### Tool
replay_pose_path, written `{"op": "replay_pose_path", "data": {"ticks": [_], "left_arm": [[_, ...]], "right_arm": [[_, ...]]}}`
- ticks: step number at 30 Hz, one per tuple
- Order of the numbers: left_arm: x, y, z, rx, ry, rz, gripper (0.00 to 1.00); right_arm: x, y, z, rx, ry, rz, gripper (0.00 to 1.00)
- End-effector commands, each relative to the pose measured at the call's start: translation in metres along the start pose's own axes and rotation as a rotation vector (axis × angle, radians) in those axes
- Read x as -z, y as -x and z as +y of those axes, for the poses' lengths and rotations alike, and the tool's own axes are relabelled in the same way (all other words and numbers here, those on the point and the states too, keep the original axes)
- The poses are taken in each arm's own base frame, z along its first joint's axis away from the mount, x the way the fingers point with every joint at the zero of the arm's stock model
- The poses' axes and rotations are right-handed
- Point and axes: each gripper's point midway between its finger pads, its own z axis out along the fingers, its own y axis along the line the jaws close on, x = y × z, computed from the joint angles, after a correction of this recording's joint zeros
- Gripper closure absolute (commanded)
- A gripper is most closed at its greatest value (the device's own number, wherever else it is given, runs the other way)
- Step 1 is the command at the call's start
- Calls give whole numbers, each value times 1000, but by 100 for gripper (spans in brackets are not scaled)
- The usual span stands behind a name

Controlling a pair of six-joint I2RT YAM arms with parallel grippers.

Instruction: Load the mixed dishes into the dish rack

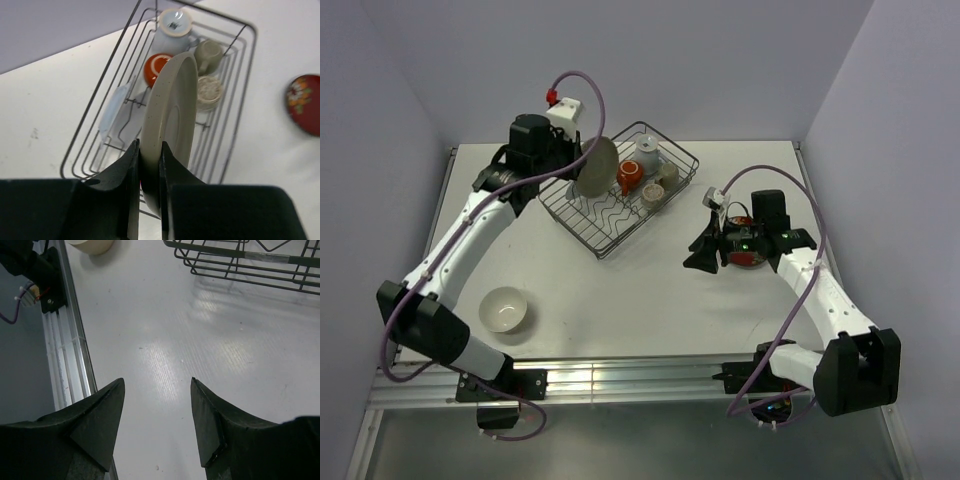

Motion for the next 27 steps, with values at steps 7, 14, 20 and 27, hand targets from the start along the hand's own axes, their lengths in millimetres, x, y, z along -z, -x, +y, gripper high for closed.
{"op": "replay_pose_path", "data": {"ticks": [7, 14, 20, 27], "left_arm": [[-26, 32, 37, -334, 144, -89, 100], [-42, 22, 45, -483, 156, -70, 100], [-59, 10, 44, -554, 117, -35, 100], [-70, -6, 47, -595, 107, 7, 100]], "right_arm": [[-5, 0, -12, 15, -10, -45, 38], [-9, -9, -16, -11, -3, -30, 38], [-10, -12, -20, -20, -10, -23, 38], [-10, -14, -22, -25, -13, -21, 38]]}}
